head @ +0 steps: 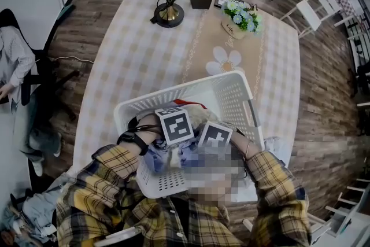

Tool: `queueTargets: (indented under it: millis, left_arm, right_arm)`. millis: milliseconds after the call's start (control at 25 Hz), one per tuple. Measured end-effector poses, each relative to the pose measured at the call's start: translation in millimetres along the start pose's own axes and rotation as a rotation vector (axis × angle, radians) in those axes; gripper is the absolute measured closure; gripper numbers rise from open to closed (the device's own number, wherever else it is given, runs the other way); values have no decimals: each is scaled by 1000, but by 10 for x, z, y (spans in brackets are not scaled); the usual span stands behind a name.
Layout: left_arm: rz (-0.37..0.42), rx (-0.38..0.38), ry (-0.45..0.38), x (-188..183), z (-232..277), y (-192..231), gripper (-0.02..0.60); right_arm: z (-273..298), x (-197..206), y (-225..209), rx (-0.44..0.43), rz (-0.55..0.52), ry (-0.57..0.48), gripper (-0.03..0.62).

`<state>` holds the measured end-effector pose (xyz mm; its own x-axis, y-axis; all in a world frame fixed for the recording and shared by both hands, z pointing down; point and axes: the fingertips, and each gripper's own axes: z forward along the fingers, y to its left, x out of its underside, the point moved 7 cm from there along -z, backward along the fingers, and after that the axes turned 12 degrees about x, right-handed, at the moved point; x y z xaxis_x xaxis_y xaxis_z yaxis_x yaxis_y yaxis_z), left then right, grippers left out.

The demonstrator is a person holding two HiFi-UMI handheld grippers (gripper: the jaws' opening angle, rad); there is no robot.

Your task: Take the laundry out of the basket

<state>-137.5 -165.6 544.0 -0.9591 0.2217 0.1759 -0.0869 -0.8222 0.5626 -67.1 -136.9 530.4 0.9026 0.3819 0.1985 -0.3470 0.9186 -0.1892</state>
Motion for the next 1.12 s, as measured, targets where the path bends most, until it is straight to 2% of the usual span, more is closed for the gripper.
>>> queueTargets:
  millis: [200,480,640,800,880,1000,1120]
  left_arm:
    - [-48,-38,-94,-74,-189,44,491]
    - [-39,-92,-254,-178,-575,-47,497]
    - [3,-207,-344,-246,-866,-58,499]
    - [24,-171,-440,-307,-997,-260,499]
    - [51,-191,-471,-334,-1088,-357,499]
    - [75,-262,-493,-314,-1255,-475,499]
    - [96,-271,-553,-376,-1370,-704,499]
  right_arm:
    - [-256,-129,-63,61,7,-43,490]
    - [-637,-217,-127,151,58,-105,491]
    - [-883,-198,-116,202,130,-157,493]
    - [-1138,-175,-47,271,184,-209,493]
    - [-1263,-167,8,307,204,-235,493]
    - [-1420,-158,103,356,230,-297,493]
    - [-1596,-104,205,401,252,-383,493]
